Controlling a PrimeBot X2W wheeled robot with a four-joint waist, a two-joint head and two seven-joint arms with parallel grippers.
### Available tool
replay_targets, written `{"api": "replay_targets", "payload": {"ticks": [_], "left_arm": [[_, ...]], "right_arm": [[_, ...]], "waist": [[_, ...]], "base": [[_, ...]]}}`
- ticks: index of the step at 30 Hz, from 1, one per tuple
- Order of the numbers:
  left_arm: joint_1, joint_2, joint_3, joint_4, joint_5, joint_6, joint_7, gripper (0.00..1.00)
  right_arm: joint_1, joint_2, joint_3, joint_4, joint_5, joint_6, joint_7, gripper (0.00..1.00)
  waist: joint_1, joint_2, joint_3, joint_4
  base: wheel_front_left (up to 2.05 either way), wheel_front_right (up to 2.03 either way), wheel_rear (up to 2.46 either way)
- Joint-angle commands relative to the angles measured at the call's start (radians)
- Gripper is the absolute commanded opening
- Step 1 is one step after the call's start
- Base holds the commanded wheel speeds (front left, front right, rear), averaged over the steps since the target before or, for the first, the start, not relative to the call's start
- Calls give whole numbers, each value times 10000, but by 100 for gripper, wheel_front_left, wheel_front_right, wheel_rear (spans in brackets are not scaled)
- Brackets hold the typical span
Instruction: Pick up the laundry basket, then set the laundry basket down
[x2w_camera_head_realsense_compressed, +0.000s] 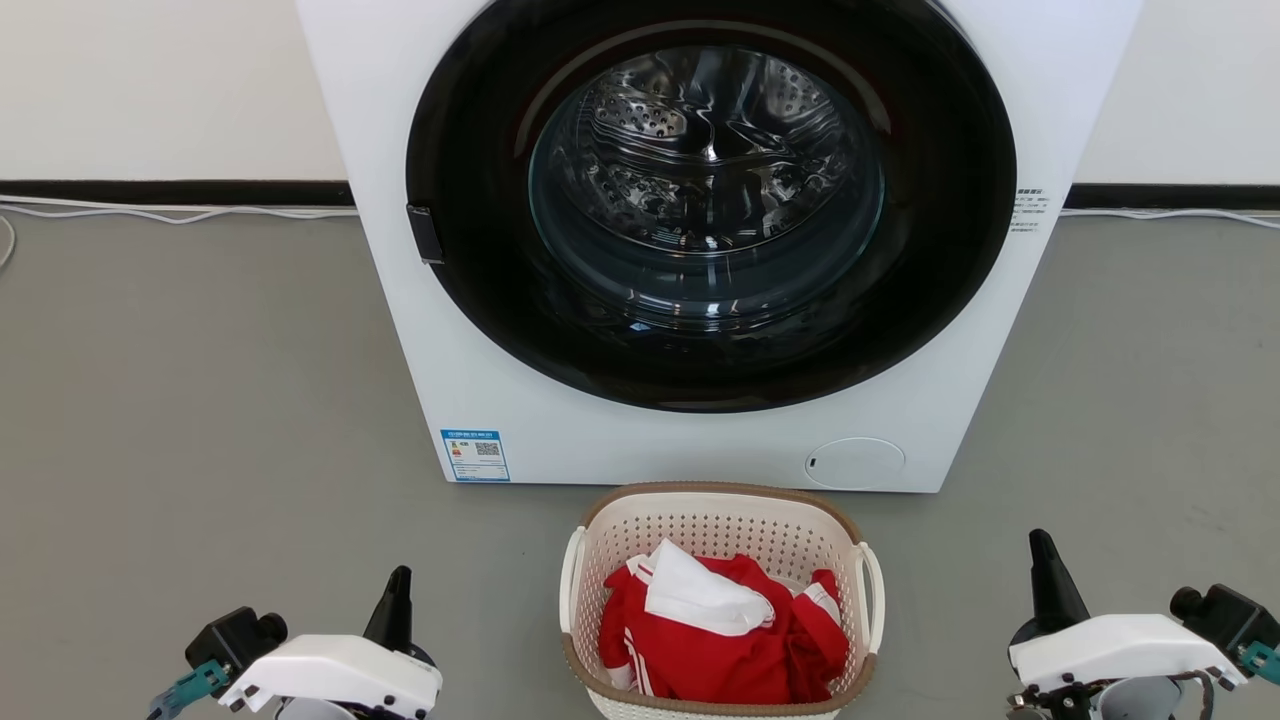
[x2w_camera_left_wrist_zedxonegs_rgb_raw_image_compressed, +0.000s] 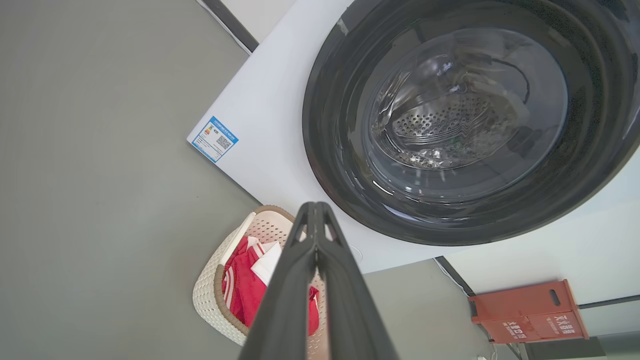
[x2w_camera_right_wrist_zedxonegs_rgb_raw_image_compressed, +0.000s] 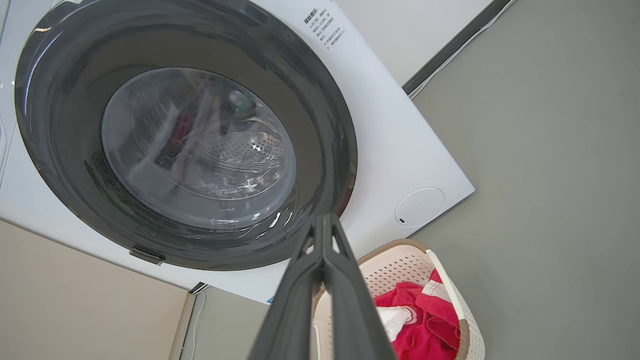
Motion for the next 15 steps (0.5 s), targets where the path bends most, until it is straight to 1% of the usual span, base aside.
{"api": "replay_targets", "payload": {"ticks": [1, 15], "left_arm": [[-201, 82, 249, -367, -297, -151, 78, 0], [-141, 97, 579, -825, -1770, -387, 489, 0]], "right_arm": [[-158, -108, 95, -398, 351, 38, 94, 0], [-93, -116, 100, -861, 2137, 45, 505, 0]], "waist": [[0, -1, 9, -10], [0, -1, 92, -100]], "base": [[0, 0, 0], [0, 0, 0]]}}
